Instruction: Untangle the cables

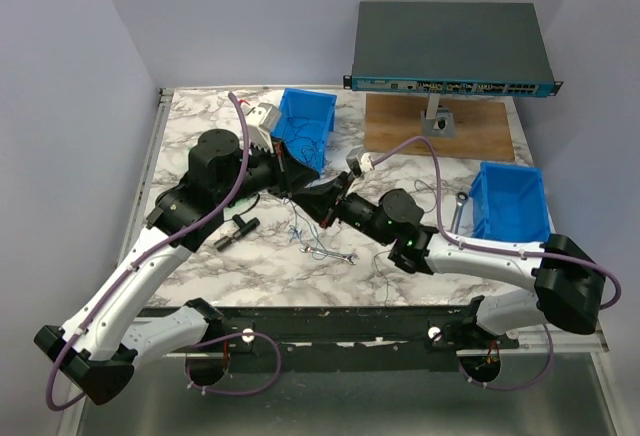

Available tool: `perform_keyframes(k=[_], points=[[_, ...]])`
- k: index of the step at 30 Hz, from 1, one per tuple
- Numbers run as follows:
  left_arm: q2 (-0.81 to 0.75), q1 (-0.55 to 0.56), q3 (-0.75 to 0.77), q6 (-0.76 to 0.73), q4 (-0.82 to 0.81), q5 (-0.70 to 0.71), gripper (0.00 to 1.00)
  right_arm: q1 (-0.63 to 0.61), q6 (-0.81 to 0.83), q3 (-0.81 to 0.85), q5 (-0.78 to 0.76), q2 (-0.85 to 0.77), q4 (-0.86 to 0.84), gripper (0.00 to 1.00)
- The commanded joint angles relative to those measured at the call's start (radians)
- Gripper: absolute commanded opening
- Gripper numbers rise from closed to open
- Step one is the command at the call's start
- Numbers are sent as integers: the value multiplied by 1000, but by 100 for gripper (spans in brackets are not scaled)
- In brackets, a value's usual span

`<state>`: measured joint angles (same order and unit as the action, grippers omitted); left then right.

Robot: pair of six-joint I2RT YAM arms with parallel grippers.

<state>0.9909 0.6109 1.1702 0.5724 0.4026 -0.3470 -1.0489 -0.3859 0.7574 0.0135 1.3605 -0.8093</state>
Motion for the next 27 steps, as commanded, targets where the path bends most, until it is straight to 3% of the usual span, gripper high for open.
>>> perform_keyframes(k=[1, 5, 6, 10, 12, 17, 21, 24, 27], points=[[-27, -10, -11, 16, -13, 49, 0, -7, -9, 23, -76, 1, 4, 1], [-44, -39, -34, 32, -14, 48, 1, -7, -14, -15, -110, -41, 19, 1], [-49, -48, -41, 36, -11, 44, 8, -7, -15, -24, -117, -53, 35, 1], [-64, -103, -55, 41, 18, 22, 85, -7, -48, -68, -225, -131, 154, 1], [-73, -124, -57, 29, 46, 24, 98, -8, -58, -70, -316, -193, 273, 1], [-111, -139, -95, 1, 59, 12, 99, -1, -38, 81, -608, -294, 713, 1], [-138, -143, -144, -14, 47, 1, 99, 31, 34, 275, -756, -322, 1012, 1], [-147, -143, -181, -30, 43, -10, 99, 61, 95, 442, -853, -317, 1163, 1], [-152, -143, -217, -48, 40, -17, 98, 90, 184, 556, -935, -321, 1197, 1]])
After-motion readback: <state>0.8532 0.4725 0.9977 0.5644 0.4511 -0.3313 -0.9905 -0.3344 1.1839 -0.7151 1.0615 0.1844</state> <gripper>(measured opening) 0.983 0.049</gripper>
